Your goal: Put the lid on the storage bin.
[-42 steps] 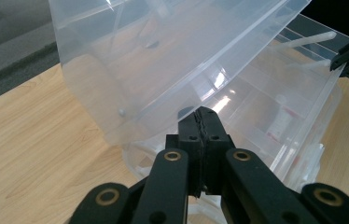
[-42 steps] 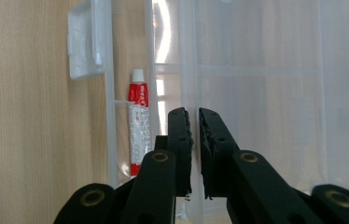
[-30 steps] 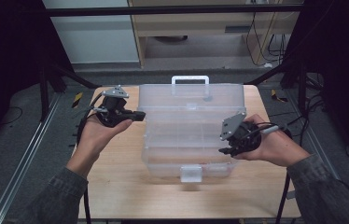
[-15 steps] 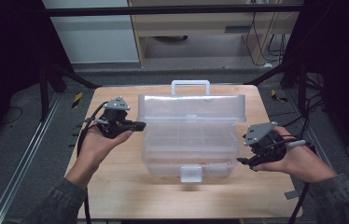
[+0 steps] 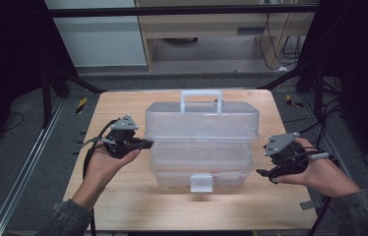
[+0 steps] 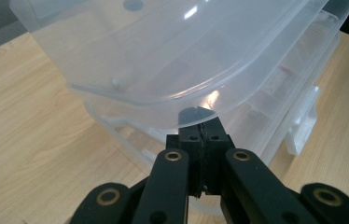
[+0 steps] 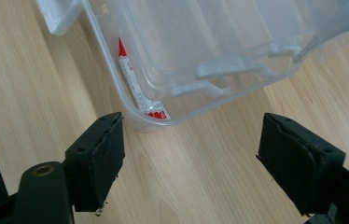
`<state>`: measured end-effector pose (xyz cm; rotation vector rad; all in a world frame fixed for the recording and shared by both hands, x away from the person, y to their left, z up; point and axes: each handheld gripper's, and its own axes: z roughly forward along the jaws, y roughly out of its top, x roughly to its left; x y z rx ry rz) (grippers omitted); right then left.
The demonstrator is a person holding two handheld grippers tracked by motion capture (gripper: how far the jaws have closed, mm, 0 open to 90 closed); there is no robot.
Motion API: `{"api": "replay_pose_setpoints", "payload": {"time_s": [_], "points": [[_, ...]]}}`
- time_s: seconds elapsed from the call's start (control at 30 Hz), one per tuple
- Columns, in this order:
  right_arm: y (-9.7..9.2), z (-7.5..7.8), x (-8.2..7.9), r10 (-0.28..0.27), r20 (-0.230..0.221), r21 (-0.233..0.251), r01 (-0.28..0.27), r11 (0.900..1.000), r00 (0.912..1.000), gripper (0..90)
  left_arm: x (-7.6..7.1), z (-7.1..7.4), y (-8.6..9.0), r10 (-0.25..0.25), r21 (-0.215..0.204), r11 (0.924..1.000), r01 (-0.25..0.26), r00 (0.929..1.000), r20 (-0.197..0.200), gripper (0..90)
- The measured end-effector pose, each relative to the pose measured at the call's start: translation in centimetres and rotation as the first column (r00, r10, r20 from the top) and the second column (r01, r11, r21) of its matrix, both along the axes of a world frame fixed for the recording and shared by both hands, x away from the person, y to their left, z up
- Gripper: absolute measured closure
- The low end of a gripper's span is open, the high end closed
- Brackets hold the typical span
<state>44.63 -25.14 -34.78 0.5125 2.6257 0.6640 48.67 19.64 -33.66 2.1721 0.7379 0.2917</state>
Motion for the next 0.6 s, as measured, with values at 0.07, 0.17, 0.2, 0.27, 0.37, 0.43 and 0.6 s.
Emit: {"api": "replay_pose_setpoints", "payload": {"time_s": [0.07,0.17,0.2,0.27,0.37,0.43,0.6], "points": [[-0.1,-0.1,0.0,-0.002,0.002,-0.001,0.002,1.0000,1.0000,22.9,-0.2,-0.9,0.2,0.004,-0.002,1.0000,-0.004,0.9999,-0.014,89.2],[-0.2,-0.3,0.0,-0.003,-0.002,-0.003,0.003,1.0000,1.0000,23.0,-0.3,-1.2,0.4,0.008,-0.004,1.0000,-0.008,0.9998,-0.019,89.2],[-0.2,-0.3,0.0,-0.003,-0.002,-0.003,0.003,1.0000,1.0000,23.0,-0.3,-1.2,0.4,0.008,-0.004,1.0000,-0.008,0.9998,-0.019,89.2],[-0.3,-0.4,-0.1,-0.008,-0.004,-0.001,0.008,1.0000,1.0000,22.9,-0.4,-1.3,0.6,0.009,-0.005,0.9999,-0.010,0.9998,-0.019,89.2],[-0.5,-0.6,-0.1,-0.011,-0.008,-0.001,0.011,0.9999,0.9999,22.8,-0.4,-1.3,0.8,0.013,-0.006,0.9999,-0.013,0.9997,-0.019,89.1],[-0.5,-0.7,0.0,-0.012,-0.009,-0.002,0.012,0.9999,0.9999,22.8,-0.4,-1.4,0.9,0.011,-0.005,0.9999,-0.011,0.9997,-0.020,89.1],[-0.7,-1.0,0.1,-0.021,-0.013,-0.004,0.021,0.9998,0.9997,22.4,-0.6,-1.7,1.0,0.011,0.002,0.9999,-0.011,0.9997,-0.022,88.8]]}}
